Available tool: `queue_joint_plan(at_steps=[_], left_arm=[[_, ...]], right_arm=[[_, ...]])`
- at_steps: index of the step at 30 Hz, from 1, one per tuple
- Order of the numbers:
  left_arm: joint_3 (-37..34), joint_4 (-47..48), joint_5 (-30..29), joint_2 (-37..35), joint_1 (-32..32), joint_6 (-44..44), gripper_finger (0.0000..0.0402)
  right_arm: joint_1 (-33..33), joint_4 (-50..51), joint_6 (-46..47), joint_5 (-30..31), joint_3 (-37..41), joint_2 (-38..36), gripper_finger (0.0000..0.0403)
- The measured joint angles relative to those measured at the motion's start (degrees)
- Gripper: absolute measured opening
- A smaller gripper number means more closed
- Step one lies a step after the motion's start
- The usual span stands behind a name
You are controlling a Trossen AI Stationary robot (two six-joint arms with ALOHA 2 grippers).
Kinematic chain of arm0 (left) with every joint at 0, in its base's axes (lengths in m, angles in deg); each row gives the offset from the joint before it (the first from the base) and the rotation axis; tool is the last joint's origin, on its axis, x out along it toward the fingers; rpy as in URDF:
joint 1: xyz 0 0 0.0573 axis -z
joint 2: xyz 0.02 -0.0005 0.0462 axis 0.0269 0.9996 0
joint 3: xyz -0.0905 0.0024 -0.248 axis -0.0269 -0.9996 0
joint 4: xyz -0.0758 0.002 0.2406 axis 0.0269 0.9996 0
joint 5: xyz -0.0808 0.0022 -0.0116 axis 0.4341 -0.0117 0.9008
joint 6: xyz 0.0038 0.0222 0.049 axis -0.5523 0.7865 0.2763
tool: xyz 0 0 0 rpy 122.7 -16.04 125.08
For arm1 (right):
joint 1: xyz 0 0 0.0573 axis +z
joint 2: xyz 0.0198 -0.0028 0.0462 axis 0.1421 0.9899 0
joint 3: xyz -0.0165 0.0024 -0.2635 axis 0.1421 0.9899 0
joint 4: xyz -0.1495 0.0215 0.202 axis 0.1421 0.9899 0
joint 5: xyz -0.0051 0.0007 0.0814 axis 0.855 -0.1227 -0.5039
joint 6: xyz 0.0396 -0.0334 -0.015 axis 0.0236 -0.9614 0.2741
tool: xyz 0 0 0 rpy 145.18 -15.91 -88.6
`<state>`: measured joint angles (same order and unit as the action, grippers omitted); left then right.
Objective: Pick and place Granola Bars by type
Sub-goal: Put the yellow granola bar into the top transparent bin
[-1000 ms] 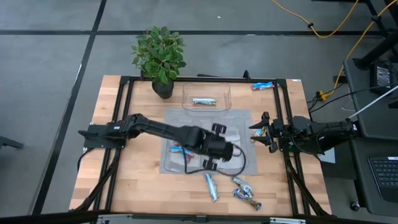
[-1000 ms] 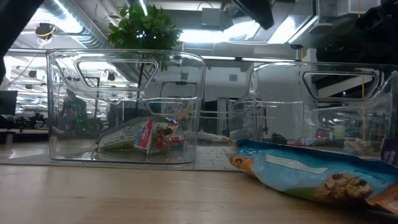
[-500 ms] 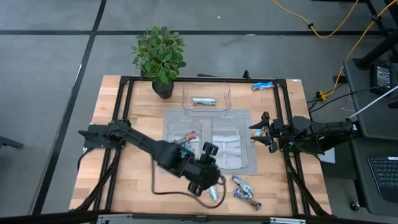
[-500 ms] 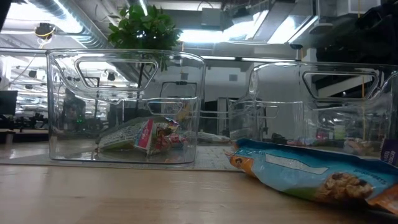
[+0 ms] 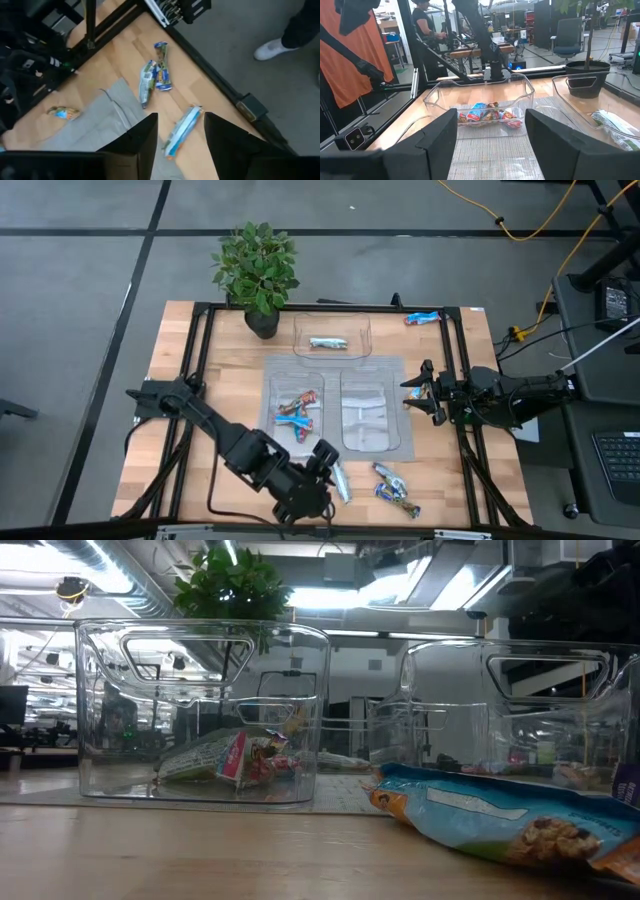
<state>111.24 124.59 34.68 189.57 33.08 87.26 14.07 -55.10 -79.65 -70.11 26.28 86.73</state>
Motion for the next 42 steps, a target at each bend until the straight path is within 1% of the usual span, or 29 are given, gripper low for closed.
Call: queue_joint_plan(at_steps=[6, 10, 14, 21, 31, 42], left_arm=[[0.0, -0.06, -0.79, 0.2, 0.28, -2.91, 0.0195], [0.0, -0.26, -0.98, 1.71, -0.67, -2.55, 0.0216], [0.0, -0.5, -1.06, 3.72, -2.06, -1.51, 0.0227], [0.0, -0.52, -0.49, 7.5, -4.42, 1.26, 0.0229], [-0.02, -1.36, 5.15, 13.29, -6.1, 6.98, 0.0221], [-0.04, -2.89, 7.23, 19.62, -6.99, 12.49, 0.022]], right_arm=[[-0.01, 0.0, 0.05, 0.0, -0.01, 0.0, 0.0236], [0.0, 0.0, -0.01, 0.0, -0.01, 0.0, 0.0236], [-0.02, 0.0, -0.02, 0.0, -0.01, 0.0, 0.0236], [0.01, 0.0, 0.05, 0.0, -0.01, 0.0, 0.0236], [0.0, 0.0, 0.05, 0.0, -0.01, 0.02, 0.0236], [0.01, 0.0, 0.03, 0.0, -0.01, 0.02, 0.0236]])
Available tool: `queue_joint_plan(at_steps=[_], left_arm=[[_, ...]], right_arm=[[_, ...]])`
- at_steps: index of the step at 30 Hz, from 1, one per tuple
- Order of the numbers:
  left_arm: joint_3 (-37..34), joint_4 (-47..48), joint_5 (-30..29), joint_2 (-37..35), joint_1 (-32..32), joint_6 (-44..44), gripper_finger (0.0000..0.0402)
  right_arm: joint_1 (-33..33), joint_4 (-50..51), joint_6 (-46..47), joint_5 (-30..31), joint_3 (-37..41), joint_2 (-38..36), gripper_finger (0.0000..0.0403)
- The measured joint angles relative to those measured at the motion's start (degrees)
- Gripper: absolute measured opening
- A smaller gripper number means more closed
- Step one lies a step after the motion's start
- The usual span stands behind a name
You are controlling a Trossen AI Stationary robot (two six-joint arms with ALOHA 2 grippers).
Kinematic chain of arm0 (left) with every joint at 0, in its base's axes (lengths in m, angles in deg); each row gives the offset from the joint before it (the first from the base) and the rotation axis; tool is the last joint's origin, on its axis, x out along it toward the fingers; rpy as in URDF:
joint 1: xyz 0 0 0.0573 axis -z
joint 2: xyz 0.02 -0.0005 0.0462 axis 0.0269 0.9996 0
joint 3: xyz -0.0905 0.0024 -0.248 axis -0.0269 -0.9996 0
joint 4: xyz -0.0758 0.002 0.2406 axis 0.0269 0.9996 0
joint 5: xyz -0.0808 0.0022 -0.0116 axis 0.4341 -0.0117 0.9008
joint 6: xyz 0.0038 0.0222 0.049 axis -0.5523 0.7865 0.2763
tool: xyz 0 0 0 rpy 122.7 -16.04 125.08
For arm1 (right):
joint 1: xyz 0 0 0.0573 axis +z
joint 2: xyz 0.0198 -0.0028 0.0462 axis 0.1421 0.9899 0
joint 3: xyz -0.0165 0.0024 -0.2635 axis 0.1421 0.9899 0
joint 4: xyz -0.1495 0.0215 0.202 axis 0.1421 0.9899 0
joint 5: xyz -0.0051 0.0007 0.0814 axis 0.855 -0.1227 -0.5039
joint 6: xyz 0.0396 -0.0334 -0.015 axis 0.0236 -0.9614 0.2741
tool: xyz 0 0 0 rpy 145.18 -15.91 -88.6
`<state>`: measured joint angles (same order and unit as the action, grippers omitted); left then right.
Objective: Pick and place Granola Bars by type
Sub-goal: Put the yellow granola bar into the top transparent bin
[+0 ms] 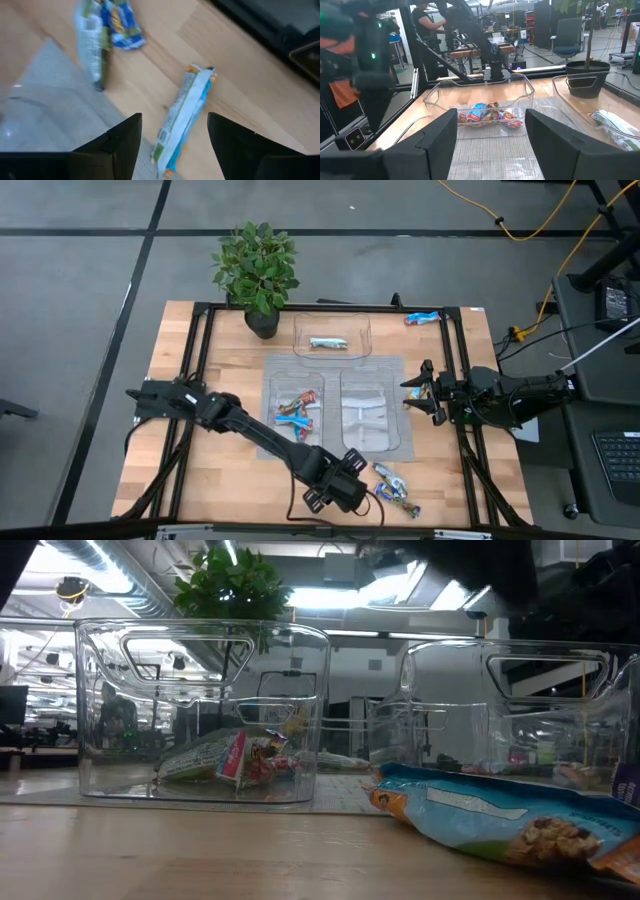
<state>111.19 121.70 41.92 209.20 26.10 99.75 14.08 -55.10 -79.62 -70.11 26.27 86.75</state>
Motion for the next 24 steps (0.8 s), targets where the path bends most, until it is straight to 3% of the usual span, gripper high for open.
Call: queue_joint_plan(at_steps=[24], left_arm=[[-1.97, -5.38, 6.34, 6.1, -1.97, 0.9, 0.02]], right_arm=[[-0.02, 0.02, -0.04, 0.0, 0.0, -0.02, 0.0236]])
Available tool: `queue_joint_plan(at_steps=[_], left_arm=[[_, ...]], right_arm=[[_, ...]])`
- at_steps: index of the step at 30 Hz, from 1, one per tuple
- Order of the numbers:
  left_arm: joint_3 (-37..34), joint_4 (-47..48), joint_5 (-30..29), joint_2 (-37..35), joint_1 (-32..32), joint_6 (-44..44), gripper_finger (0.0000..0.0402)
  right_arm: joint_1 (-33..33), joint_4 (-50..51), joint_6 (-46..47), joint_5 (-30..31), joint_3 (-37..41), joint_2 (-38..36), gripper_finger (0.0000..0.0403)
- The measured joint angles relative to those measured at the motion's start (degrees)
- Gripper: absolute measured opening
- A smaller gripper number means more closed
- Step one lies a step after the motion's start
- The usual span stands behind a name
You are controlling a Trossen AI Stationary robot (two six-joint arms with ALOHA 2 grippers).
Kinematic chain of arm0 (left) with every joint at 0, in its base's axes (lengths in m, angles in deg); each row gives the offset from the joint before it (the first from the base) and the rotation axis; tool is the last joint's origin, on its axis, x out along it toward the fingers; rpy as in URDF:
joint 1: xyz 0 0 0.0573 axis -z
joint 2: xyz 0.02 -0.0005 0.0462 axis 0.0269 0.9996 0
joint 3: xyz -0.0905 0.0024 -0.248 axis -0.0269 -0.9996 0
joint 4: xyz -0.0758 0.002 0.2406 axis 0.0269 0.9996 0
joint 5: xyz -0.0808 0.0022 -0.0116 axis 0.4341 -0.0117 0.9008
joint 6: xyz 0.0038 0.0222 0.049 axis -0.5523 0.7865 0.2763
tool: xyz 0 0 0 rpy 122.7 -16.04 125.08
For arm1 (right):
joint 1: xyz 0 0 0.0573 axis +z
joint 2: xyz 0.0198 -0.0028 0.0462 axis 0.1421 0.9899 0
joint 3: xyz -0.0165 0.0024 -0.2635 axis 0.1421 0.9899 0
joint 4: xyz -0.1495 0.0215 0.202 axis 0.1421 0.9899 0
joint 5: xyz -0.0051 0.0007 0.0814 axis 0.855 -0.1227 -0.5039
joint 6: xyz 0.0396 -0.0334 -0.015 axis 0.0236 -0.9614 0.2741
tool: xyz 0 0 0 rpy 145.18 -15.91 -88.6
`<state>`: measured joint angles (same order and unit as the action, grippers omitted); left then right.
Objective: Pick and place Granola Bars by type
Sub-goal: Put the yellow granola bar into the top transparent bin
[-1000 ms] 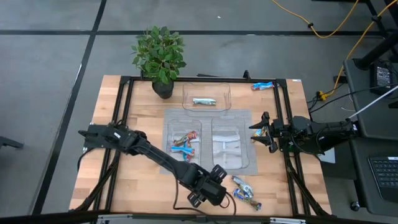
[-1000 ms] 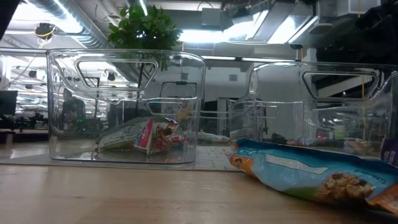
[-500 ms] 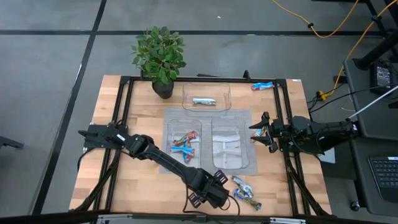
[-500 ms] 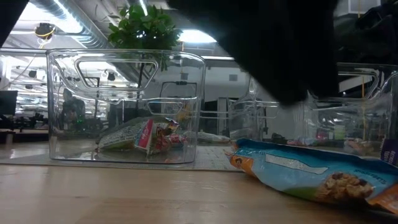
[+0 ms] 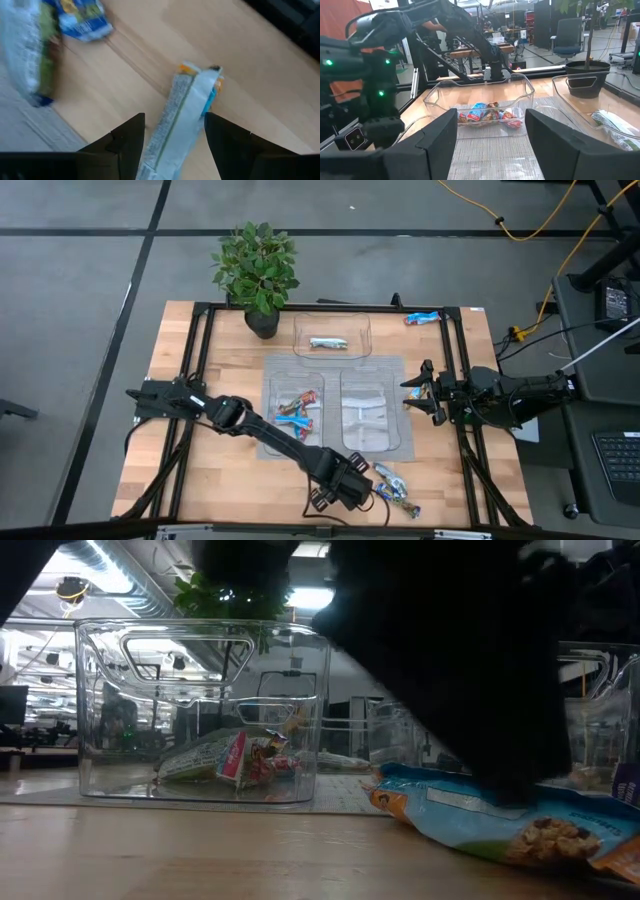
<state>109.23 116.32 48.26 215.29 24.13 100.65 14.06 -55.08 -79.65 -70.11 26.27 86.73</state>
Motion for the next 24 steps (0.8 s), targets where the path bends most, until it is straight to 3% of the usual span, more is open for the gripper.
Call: queue_joint_plan(at_steps=[11, 24], left_arm=[[-1.71, -0.73, 0.89, 0.03, -0.26, -3.56, 0.0176], [-1.71, -0.69, 3.82, 0.03, -0.39, -9.3, 0.0053]], right_arm=[[0.02, -0.02, 0.04, 0.0, 0.02, 0.0, 0.0236], [0.02, -0.02, -0.03, 0.0, 0.0, 0.0, 0.0236]])
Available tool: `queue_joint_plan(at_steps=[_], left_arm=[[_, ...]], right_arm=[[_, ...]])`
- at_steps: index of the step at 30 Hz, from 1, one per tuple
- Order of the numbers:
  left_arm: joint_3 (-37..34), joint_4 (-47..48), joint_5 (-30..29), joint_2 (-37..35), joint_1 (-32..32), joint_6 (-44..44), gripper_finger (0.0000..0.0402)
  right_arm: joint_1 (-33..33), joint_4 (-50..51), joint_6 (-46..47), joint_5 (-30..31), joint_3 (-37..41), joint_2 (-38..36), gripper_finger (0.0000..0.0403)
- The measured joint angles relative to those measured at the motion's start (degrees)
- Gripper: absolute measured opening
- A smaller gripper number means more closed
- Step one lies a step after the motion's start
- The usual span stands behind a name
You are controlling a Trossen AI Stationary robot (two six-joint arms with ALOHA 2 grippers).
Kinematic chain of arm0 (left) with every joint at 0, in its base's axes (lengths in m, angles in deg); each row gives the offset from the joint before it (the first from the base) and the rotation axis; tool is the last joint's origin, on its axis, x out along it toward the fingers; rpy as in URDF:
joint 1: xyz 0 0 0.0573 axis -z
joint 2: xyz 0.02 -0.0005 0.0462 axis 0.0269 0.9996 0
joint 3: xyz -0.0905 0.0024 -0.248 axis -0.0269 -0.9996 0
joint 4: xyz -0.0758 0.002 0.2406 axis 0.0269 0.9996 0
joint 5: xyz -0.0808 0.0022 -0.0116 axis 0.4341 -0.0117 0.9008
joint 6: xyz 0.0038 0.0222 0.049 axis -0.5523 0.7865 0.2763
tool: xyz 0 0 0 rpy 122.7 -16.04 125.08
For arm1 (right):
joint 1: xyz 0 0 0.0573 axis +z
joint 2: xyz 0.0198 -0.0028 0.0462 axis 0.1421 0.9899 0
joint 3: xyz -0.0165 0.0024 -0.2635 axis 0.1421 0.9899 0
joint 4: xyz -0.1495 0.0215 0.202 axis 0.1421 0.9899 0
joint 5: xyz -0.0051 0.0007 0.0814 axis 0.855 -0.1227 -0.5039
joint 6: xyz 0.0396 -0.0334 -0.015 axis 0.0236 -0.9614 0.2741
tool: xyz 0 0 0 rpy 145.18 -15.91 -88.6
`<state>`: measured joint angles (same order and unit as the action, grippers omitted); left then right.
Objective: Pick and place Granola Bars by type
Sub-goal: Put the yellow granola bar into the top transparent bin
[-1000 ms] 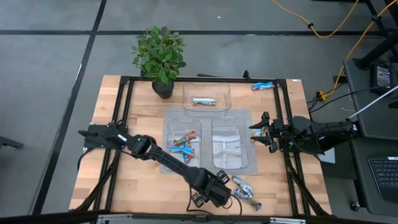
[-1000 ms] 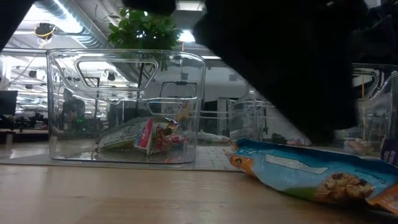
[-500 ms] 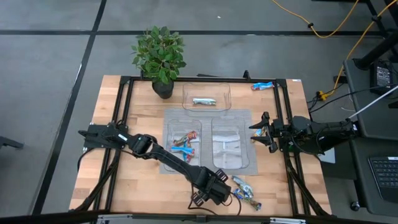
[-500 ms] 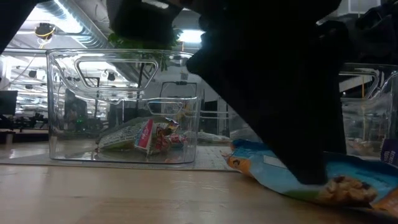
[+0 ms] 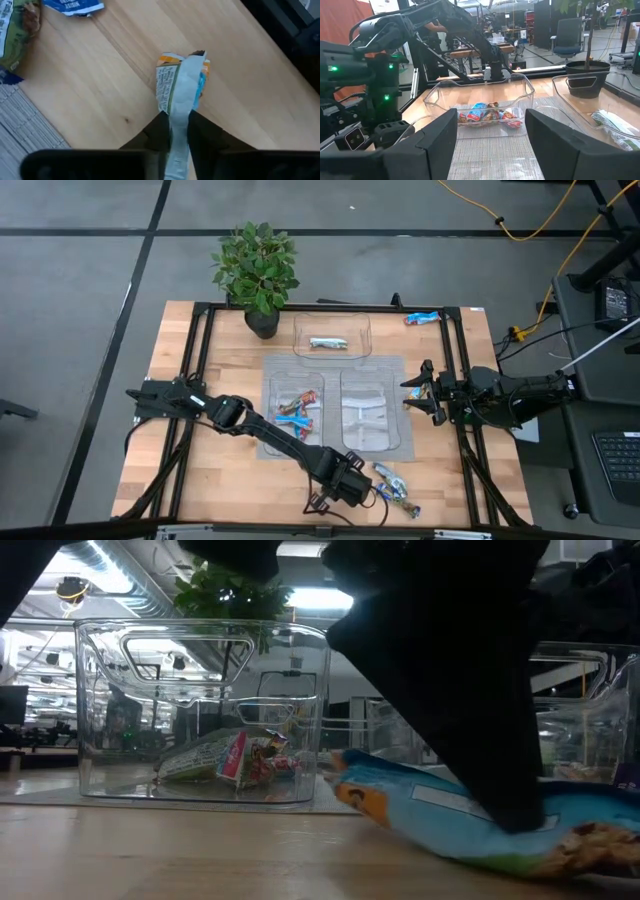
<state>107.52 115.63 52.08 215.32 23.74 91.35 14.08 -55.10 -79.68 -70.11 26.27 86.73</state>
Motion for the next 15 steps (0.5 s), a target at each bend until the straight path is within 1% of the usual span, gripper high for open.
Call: queue_joint_plan(at_steps=[3, 6, 10, 15], left_arm=[[0.0, 0.0, 0.01, -0.03, 0.0, -1.63, 0.0031], [0.02, 0.0, 0.06, -0.05, 0.0, -2.9, 0.0018], [0.09, 0.05, 1.95, -0.53, 0.11, -4.95, 0.0017], [0.87, 1.37, 3.21, -3.38, 0.17, -6.56, 0.0018]], right_arm=[[-0.01, 0.02, 0.09, 0.0, 0.0, 0.01, 0.0236], [0.0, 0.0, 0.01, 0.0, 0.0, 0.02, 0.0236], [-0.02, 0.01, 0.02, 0.0, 0.01, 0.02, 0.0236], [0.0, 0.01, 0.01, 0.0, 0.0, 0.01, 0.0236]])
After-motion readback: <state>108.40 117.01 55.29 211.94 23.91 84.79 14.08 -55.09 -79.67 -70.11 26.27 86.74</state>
